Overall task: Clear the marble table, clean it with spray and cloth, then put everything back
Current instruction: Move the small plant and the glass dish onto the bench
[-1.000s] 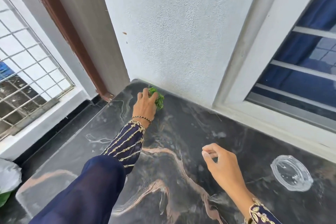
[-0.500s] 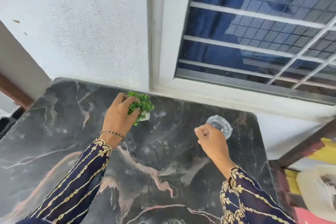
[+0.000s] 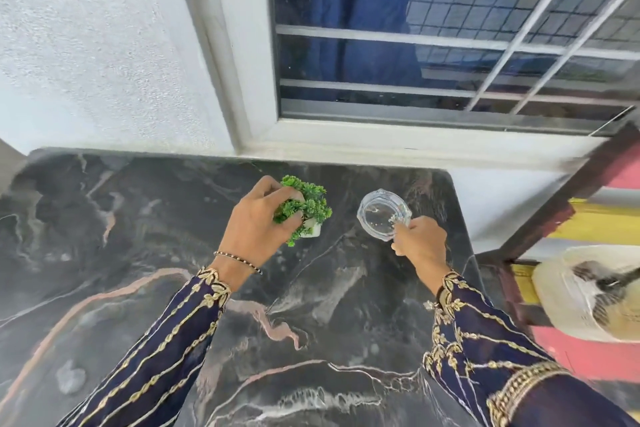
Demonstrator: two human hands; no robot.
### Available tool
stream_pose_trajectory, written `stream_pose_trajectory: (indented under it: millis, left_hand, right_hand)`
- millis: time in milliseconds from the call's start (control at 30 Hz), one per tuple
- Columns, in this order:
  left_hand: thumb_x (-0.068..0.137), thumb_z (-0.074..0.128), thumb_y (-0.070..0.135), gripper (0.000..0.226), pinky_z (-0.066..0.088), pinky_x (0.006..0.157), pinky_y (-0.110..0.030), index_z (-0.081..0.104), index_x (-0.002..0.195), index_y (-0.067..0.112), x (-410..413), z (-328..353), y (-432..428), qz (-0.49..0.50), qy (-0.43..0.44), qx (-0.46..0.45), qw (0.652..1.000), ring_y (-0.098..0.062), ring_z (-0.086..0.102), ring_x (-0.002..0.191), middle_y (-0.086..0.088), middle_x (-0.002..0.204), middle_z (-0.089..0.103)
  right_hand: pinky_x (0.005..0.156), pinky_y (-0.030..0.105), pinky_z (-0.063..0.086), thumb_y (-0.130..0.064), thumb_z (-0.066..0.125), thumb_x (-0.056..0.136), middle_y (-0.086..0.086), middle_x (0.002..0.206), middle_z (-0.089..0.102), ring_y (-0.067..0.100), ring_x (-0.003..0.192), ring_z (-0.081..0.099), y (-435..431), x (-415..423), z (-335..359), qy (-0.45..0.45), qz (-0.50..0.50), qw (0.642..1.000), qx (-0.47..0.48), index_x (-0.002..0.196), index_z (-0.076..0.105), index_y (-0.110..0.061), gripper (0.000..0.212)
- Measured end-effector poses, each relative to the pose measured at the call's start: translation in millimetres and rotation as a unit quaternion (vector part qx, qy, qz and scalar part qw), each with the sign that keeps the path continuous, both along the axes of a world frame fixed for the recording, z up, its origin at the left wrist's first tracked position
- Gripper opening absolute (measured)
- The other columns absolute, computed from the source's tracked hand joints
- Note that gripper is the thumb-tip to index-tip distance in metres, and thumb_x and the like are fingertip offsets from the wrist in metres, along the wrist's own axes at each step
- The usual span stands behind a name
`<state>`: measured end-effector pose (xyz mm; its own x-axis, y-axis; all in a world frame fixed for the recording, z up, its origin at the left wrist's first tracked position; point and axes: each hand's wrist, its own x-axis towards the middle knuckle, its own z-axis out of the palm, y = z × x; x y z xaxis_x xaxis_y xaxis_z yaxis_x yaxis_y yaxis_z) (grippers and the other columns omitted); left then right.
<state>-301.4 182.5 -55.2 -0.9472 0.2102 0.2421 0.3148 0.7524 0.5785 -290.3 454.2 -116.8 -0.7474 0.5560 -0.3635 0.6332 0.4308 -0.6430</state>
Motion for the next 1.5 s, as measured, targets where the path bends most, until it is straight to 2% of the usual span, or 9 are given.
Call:
stream_pose_trajectory:
  millis: [67,200,400,500,667,733,967,1167,1500]
  left_hand:
    - [0.078,0.073,0.021,0.021,0.051,0.059,-0.030,0.071,0.098,0.023,5.7,-0.9,15.1,-0.027,0.004,-0.015,1.000,-0.018,0.051,0.055,0.008,0.089,0.051]
    - [0.077,0.074,0.021,0.021,0.053,0.056,-0.032,0.071,0.098,0.024,19.5,-0.1,55.0,-0.076,0.005,-0.045,0.996,-0.017,0.052,0.054,0.005,0.092,0.056]
    - [0.079,0.075,0.023,0.019,0.052,0.058,-0.030,0.072,0.097,0.027,56.6,2.9,143.7,-0.100,-0.013,-0.007,0.995,-0.021,0.055,0.056,0.009,0.091,0.055]
    - [0.080,0.075,0.024,0.018,0.054,0.059,-0.033,0.072,0.098,0.026,78.4,4.4,207.1,-0.113,-0.024,-0.019,0.993,-0.022,0.056,0.058,0.008,0.092,0.055]
    - [0.079,0.076,0.024,0.019,0.056,0.066,-0.035,0.074,0.098,0.026,98.1,6.3,316.5,-0.131,-0.035,-0.022,0.991,-0.016,0.056,0.064,0.010,0.092,0.056]
    - [0.079,0.074,0.029,0.021,0.056,0.067,-0.036,0.074,0.099,0.025,107.5,-1.5,367.1,-0.158,-0.043,-0.028,0.986,-0.016,0.058,0.067,0.007,0.092,0.058]
    - [0.076,0.060,0.032,0.024,0.053,0.064,-0.028,0.073,0.093,0.020,157.9,-57.7,542.7,-0.299,-0.084,-0.027,0.950,0.002,0.042,0.069,0.002,0.093,0.055]
    - [0.073,0.072,0.020,0.017,0.038,0.069,-0.020,0.070,0.089,0.015,201.0,-121.7,663.2,-0.395,-0.144,-0.068,0.905,-0.004,0.042,0.075,-0.004,0.095,0.056]
    - [0.072,0.072,0.003,0.016,0.043,0.076,-0.027,0.071,0.087,0.009,214.3,-200.5,816.4,-0.467,-0.126,-0.121,0.867,-0.023,0.056,0.086,-0.011,0.094,0.057]
  right_hand:
    - [0.044,0.003,0.040,-0.023,0.061,0.097,0.012,0.066,0.074,-0.002,0.042,0.058,8.1,9.4,3.4,0.005,0.012,1.000,0.000,0.083,0.073,0.006,0.034]
    - [0.049,0.004,0.040,-0.025,0.060,0.098,0.001,0.062,0.069,-0.009,0.039,0.057,34.9,36.5,13.7,0.019,0.029,0.999,-0.015,0.092,0.065,-0.003,0.024]
    - [0.069,0.024,0.046,-0.026,0.063,0.097,-0.010,0.053,0.066,0.002,0.073,0.065,117.4,100.5,13.8,0.046,0.031,0.998,-0.040,0.095,0.062,-0.011,0.016]
    - [0.055,0.006,0.040,-0.023,0.062,0.097,-0.008,0.058,0.067,-0.011,0.055,0.062,179.7,133.0,6.8,0.047,0.044,0.997,-0.037,0.098,0.062,-0.008,0.015]
    - [0.051,0.008,0.041,-0.024,0.062,0.098,-0.006,0.059,0.070,-0.008,0.050,0.063,294.0,194.6,-5.6,0.053,0.034,0.998,-0.022,0.095,0.060,-0.010,0.015]
    - [0.054,0.006,0.043,-0.021,0.062,0.098,-0.007,0.056,0.066,-0.008,0.045,0.061,342.0,225.0,-14.1,0.051,0.018,0.998,-0.012,0.093,0.057,-0.011,0.012]
    - [0.071,0.045,0.059,-0.026,0.064,0.095,0.004,0.068,0.073,0.029,0.066,0.072,461.3,322.1,-73.2,-0.008,-0.087,0.996,0.008,0.099,0.061,-0.011,0.017]
    - [0.071,0.042,0.056,-0.018,0.063,0.094,0.011,0.073,0.075,0.034,0.075,0.071,519.3,380.0,-120.8,-0.052,-0.228,0.972,-0.030,0.097,0.061,-0.007,0.011]
    - [0.076,0.030,0.043,-0.013,0.057,0.098,0.018,0.105,0.075,0.031,0.088,0.063,610.3,412.9,-183.5,-0.134,-0.340,0.930,-0.031,0.118,0.061,-0.001,0.023]
